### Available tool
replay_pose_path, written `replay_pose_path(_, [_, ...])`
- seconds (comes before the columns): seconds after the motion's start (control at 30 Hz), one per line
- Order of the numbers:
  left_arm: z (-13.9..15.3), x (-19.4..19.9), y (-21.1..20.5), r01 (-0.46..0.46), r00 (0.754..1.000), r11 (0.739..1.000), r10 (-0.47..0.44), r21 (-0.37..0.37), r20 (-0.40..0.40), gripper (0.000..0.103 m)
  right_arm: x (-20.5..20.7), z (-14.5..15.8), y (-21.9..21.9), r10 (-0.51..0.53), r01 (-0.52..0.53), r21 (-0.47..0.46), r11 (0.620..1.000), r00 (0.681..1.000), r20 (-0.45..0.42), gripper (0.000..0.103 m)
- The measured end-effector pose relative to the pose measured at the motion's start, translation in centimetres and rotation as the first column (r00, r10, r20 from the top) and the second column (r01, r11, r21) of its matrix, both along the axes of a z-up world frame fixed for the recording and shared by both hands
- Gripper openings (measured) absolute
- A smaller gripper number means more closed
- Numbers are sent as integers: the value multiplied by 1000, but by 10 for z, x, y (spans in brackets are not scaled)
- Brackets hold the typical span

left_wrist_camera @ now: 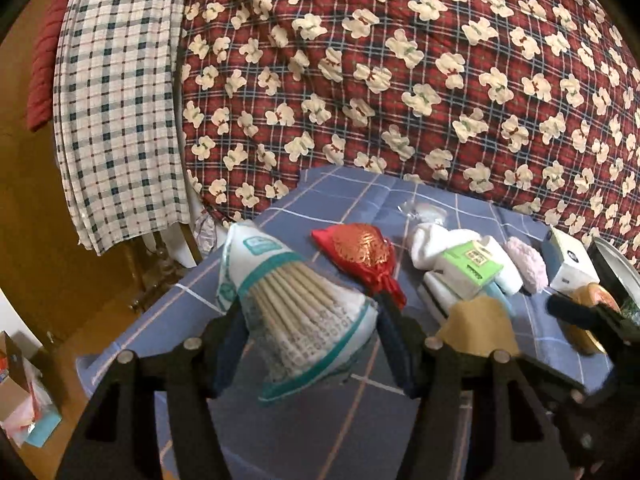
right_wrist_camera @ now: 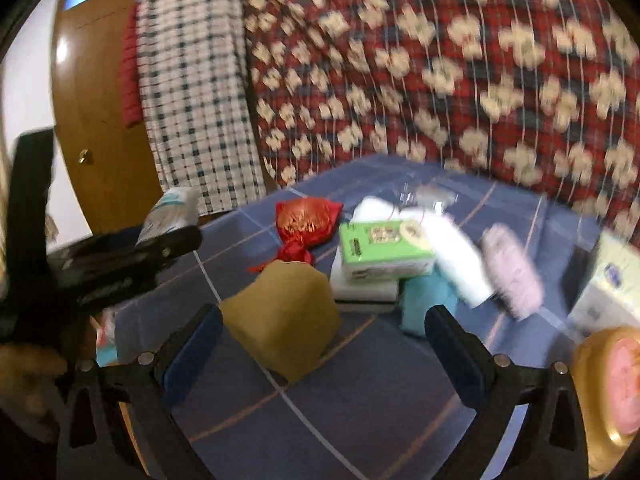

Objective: Organize soft objects
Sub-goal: 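Grasp the cotton-swab pack with left tool while right tool grasps the tan sponge, then carry the swab pack and sponge with both tools over the metal tin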

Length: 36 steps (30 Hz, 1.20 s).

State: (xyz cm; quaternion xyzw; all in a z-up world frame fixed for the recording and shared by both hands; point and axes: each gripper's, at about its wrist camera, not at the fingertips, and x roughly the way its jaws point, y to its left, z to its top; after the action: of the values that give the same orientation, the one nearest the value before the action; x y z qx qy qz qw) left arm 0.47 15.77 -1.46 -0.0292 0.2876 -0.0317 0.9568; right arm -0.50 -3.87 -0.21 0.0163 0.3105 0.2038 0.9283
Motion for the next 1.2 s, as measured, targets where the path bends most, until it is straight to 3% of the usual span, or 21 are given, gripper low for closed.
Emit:
replay_pose_path(0.2, [-8,-3,6,-7,1000,1000,7,-7,-13,61,29,-18,17,16,-5,69,998,988,-156,102])
replay_pose_path(0.27, [-9,-3,5,-11,1000,1000,11,6,-12,61,32,-23,17,-10,24,74,997,983,-182,84])
replay_pose_path(0.3, [-10,-3,4,-12,1000,1000,12,11,-13,61,34,-25,16,0,17,82,997,979,-206,58])
replay_pose_path(0.43, [-11,-4,2,-3,1000,1000,3,0,-15,61,31,-27,4,-5,29,109,994,977,-212,46])
replay_pose_path(0.6, [-9,-9,-10,22,1000,1000,-22,5,3,61,11,-12,-20,3,19,179,984,993,-121,45])
replay_pose_path(0.73, [-1,-14,-27,62,997,998,-62,5,37,61,-16,16,-55,-68,55,198,979,996,60,45])
replay_pose_path(0.87, [8,-17,-50,104,992,995,-104,-1,71,61,-35,32,-102,-201,160,225,961,964,175,45])
replay_pose_path(1.07, [24,-19,-102,200,973,980,-199,1,120,61,-51,40,-166,-356,299,246,922,906,231,45])
replay_pose_path(1.2, [31,-21,-138,268,953,963,-266,10,148,61,-70,45,-203,-445,385,243,890,849,285,45])
